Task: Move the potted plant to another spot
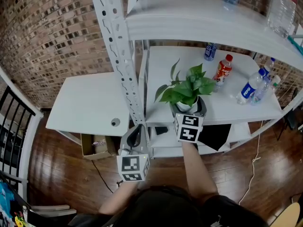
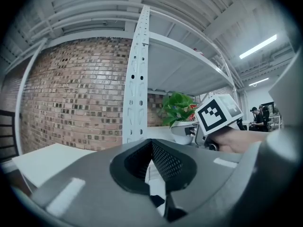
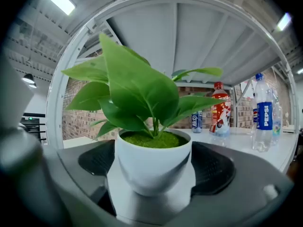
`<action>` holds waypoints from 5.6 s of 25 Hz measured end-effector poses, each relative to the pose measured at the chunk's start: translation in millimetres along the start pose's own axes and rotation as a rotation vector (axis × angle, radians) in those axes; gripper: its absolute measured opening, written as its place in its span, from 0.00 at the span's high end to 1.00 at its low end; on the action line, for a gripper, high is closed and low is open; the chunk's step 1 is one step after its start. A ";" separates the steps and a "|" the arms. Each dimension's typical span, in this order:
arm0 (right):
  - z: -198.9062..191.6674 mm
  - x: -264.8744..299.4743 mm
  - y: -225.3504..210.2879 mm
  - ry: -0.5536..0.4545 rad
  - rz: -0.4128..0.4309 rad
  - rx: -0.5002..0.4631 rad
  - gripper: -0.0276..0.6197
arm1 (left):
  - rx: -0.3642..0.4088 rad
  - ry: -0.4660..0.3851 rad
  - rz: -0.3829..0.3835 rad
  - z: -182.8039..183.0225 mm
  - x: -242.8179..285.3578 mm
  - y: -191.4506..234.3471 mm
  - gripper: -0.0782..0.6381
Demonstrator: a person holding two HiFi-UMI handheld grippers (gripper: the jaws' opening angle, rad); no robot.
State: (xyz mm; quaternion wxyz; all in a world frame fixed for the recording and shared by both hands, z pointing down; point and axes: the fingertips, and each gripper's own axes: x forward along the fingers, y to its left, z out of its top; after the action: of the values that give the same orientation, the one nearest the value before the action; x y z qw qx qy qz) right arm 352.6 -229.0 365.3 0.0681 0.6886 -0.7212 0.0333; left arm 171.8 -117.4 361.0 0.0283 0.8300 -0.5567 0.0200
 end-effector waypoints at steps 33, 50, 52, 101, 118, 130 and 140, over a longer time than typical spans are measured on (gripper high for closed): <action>10.9 -155.6 85.1 -0.039 0.117 -0.030 0.24 | -0.012 0.055 -0.010 -13.4 -45.4 49.2 0.87; 4.7 -131.0 308.9 -0.067 0.267 -0.047 0.24 | -0.023 0.052 0.101 -29.2 -90.7 249.1 0.87; -5.1 -113.7 334.7 -0.068 0.265 -0.042 0.24 | -0.032 -0.003 0.067 -30.0 -95.8 269.6 0.87; -231.3 139.4 486.9 0.027 0.153 -0.075 0.25 | -0.054 0.041 -0.012 -157.6 -34.9 451.1 0.87; -239.2 131.8 490.7 0.074 0.205 -0.063 0.14 | -0.052 0.081 -0.005 -163.4 -38.3 444.0 0.87; -123.0 3.5 464.4 -0.052 0.216 -0.051 0.52 | -0.048 0.069 0.004 -133.7 -61.3 401.7 0.87; -26.0 -18.9 450.6 -0.126 0.200 -0.036 0.95 | -0.049 0.007 -0.006 -76.5 -73.3 359.3 0.87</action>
State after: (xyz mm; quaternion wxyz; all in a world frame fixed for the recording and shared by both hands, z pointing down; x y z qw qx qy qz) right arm -94.8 -184.4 408.9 0.0313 0.6125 -0.7897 -0.0161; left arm -188.6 -180.4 441.4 0.0508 0.8306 -0.5545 0.0094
